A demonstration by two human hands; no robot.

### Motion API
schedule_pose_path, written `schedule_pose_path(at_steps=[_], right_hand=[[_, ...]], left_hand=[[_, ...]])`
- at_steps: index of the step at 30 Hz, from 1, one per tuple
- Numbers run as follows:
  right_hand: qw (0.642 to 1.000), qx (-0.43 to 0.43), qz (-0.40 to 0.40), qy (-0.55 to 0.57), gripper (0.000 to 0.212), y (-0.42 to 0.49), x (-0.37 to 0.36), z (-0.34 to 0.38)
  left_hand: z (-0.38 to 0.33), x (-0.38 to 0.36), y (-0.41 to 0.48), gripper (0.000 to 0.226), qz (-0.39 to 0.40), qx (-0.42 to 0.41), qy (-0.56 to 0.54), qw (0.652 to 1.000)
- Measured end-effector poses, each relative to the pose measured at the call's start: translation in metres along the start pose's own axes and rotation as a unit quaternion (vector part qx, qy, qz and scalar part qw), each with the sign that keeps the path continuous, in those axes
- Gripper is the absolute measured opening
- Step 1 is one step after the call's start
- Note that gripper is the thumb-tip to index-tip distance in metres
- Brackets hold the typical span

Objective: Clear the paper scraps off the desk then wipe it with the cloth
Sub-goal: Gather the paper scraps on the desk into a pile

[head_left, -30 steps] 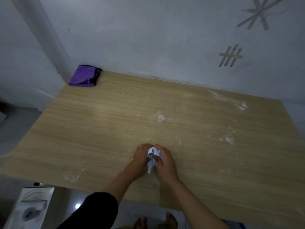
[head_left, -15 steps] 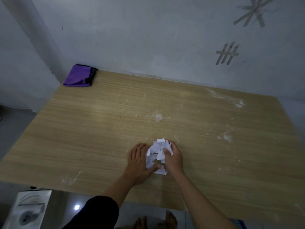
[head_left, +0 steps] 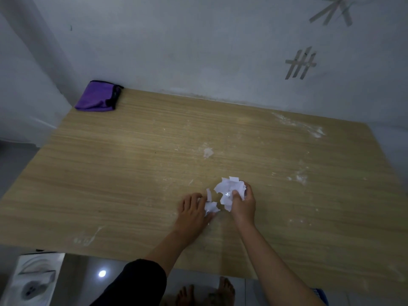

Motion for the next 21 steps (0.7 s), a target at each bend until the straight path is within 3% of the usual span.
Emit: schedule_pose_path(at_steps=[6,9,12,16,18,21], right_hand=[[1.0,0.002,-0.011,0.018,0.03,0.002,0.009,0.004],[1.0,0.003,-0.018,0.023,0.029,0.004,0.013,0.006],[0.999,0.002,-0.022,0.031,0.028,0.008,0.016,0.007],[0.999,-0.009,-0.022,0.037,0.029,0.011,0.019,0.003],[0.999,-0.014,-0.023,0.04,0.028,0.012,0.02,0.002],[0.999,-0.016,-0.019,0.043,0.028,0.011,0.02,0.001]], left_hand=[[-0.018,-0.01,0.006,0.027,-0.011,-0.067,0.027,0.997],[-0.015,-0.017,0.005,0.033,0.022,-0.072,-0.026,0.997],[-0.008,-0.004,0.007,0.027,-0.022,-0.055,-0.09,0.994],[-0.006,-0.018,0.023,0.057,0.042,-0.068,-0.085,0.993],[-0.004,-0.02,0.029,0.051,0.052,-0.06,-0.092,0.993],[-0.002,-0.009,0.028,0.035,0.005,-0.038,-0.112,0.993]])
Point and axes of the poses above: each hand's wrist, its own y-axis towards the middle knuckle, its own x-axis out of the back of the hand, z = x × y, the point moved 10 cm from there along y, towards the middle knuckle, and after that the axes turned 14 degrees about y, right-handed, at the moved point
